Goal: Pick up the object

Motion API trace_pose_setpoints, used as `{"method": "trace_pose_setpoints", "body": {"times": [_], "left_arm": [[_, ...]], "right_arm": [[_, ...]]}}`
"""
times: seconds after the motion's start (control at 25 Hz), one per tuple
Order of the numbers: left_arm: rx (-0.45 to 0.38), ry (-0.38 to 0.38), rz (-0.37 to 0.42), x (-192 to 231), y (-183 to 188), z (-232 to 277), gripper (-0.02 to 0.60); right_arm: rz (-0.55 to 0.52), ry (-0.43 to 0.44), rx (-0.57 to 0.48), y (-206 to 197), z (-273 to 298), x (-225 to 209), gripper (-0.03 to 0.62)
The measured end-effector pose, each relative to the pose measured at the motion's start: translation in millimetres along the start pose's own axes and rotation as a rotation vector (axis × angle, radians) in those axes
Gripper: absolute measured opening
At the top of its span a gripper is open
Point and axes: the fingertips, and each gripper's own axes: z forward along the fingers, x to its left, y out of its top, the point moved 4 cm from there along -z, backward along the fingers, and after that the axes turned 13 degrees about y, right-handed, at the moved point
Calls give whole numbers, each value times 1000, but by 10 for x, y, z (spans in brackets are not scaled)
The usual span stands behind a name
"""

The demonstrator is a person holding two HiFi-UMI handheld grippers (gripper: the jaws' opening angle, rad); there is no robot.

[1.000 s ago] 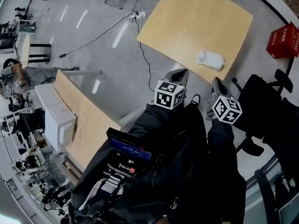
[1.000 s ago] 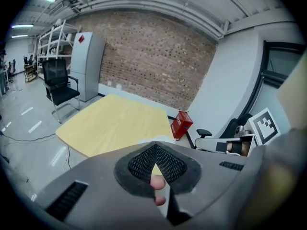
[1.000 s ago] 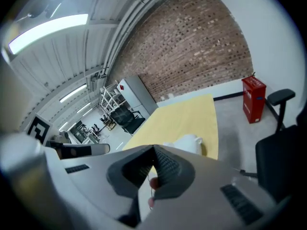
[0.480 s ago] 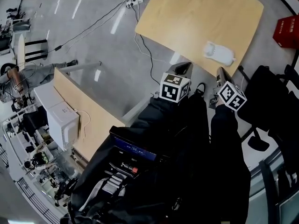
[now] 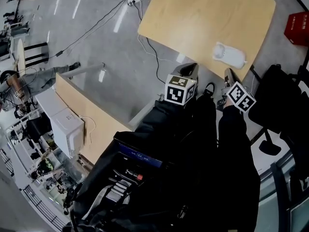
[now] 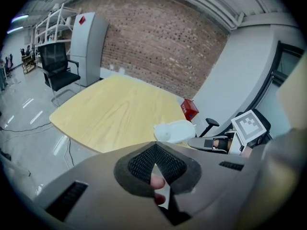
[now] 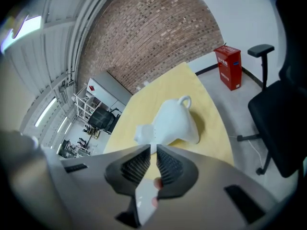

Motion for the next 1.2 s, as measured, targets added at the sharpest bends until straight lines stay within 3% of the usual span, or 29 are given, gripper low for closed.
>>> {"method": "trace_pose_setpoints", "body": {"times": [0.4,0.92,1.2], "left_arm": [[19,7,-11,115,28,82,-5],[36,17,-10,199,23,138,-5],[46,21,-5,212,8,189,-5]], "right_arm": [[135,5,-10,23,210,-127,115],[300,-2,-84,91,324,-354,152],[338,0,-111,116,419,-431,155]]}}
